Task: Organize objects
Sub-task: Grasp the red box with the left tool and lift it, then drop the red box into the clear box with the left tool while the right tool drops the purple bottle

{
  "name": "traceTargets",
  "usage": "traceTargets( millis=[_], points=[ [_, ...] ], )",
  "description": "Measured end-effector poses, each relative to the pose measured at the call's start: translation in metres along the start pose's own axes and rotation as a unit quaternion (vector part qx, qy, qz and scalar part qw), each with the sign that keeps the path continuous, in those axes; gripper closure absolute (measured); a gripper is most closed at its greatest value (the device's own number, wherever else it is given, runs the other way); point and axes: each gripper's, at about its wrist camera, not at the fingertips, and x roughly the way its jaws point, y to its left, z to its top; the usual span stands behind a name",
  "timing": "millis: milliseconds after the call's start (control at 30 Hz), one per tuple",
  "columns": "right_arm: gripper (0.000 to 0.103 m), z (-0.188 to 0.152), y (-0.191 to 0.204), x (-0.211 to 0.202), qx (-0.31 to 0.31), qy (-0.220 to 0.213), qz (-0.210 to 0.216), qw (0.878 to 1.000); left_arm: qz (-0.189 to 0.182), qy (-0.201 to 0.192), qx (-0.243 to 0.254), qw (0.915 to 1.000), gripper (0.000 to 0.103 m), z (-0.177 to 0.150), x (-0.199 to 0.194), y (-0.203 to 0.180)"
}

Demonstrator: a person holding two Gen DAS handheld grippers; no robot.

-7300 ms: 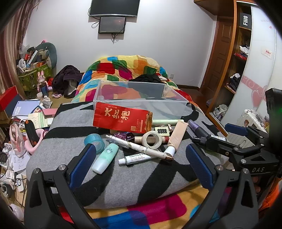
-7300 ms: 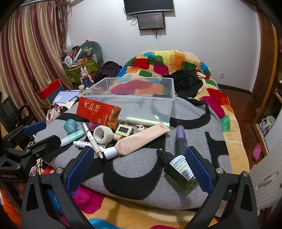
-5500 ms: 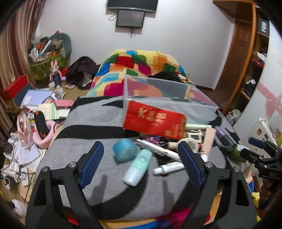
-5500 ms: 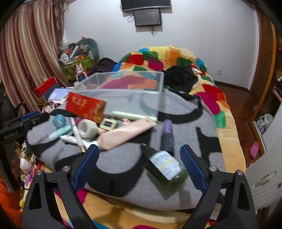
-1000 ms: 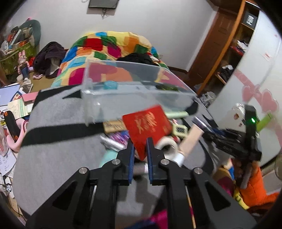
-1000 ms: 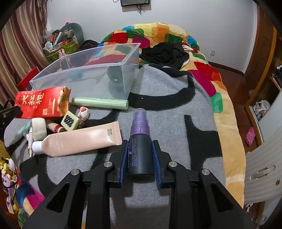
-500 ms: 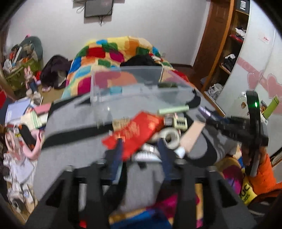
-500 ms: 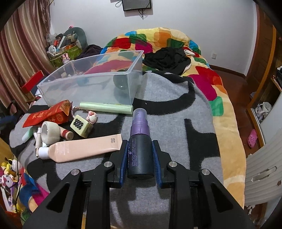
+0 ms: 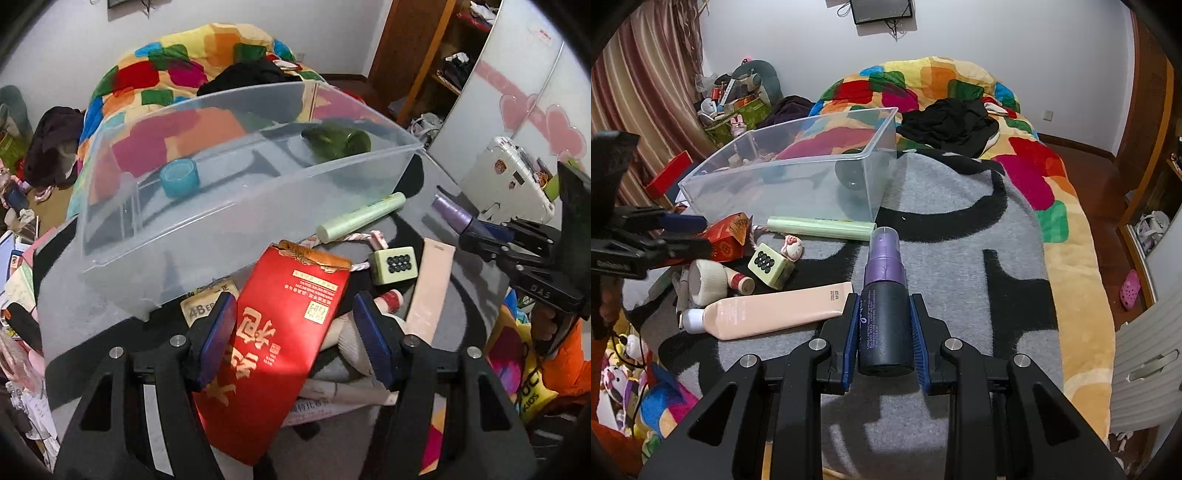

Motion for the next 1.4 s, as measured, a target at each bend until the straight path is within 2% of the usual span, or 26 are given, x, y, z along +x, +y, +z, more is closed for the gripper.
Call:
traceTargets(
  millis=[167, 233, 333, 400, 433, 467, 533, 567, 733, 867, 900, 933, 1133, 1400],
  points=[
    [0.080, 0.001, 0.000, -0.003, 0.001, -0.003, 0.005, 1.000, -0.007, -0.012, 0.003, 0.9999, 0.053, -0.003, -0.002, -0.003],
    [0.080, 0.002, 0.000, -0.007, 0.002, -0.008, 0.008, 1.000, -0.006, -0.019, 0.015, 0.9997, 0.066, -0.007, -0.006, -0.009],
    [0.080, 0.004, 0.002, -0.012, 0.001, -0.013, 0.016, 1.000, 0.000, -0.021, 0.041, 0.9989, 0.073, -0.009, -0.013, -0.017],
    [0.080, 0.005, 0.006, -0.015, -0.005, -0.016, 0.017, 1.000, -0.003, -0.018, 0.049, 0.9987, 0.073, -0.006, -0.015, -0.017],
    [0.080, 0.005, 0.007, -0.015, -0.007, -0.016, 0.018, 1.000, -0.005, -0.015, 0.046, 0.9988, 0.068, -0.004, -0.015, -0.016],
    [0.080, 0.005, 0.008, -0.015, -0.009, -0.016, 0.020, 1.000, -0.007, -0.010, 0.042, 0.9991, 0.062, -0.002, -0.014, -0.013],
    [0.080, 0.005, 0.011, -0.015, -0.012, -0.014, 0.022, 1.000, -0.005, -0.004, 0.027, 0.9996, 0.039, 0.003, -0.009, -0.004],
    [0.080, 0.004, 0.012, -0.014, -0.014, -0.014, 0.022, 1.000, -0.008, 0.000, 0.021, 0.9997, 0.037, 0.005, -0.006, 0.000],
    [0.080, 0.007, 0.014, -0.017, -0.014, -0.016, 0.031, 0.999, -0.028, 0.036, 0.002, 0.9989, 0.036, 0.010, 0.015, 0.009],
    [0.080, 0.016, 0.018, -0.025, -0.018, -0.029, 0.041, 0.999, -0.031, 0.029, 0.014, 0.9990, 0.037, 0.011, 0.016, 0.000],
    [0.080, 0.019, 0.020, -0.026, -0.021, -0.033, 0.042, 0.998, -0.030, 0.026, 0.016, 0.9991, 0.045, 0.010, 0.015, -0.001],
    [0.080, 0.023, 0.023, -0.029, -0.026, -0.038, 0.042, 0.998, -0.031, 0.025, 0.020, 0.9990, 0.047, 0.009, 0.015, -0.003],
    [0.080, 0.040, 0.040, -0.032, -0.050, -0.055, 0.043, 0.996, -0.005, -0.003, 0.023, 0.9997, 0.049, 0.000, 0.002, -0.007],
    [0.080, 0.070, 0.056, -0.024, -0.061, -0.070, 0.042, 0.995, 0.009, -0.063, -0.004, 0.9979, 0.049, -0.008, -0.042, -0.001]
  ],
)
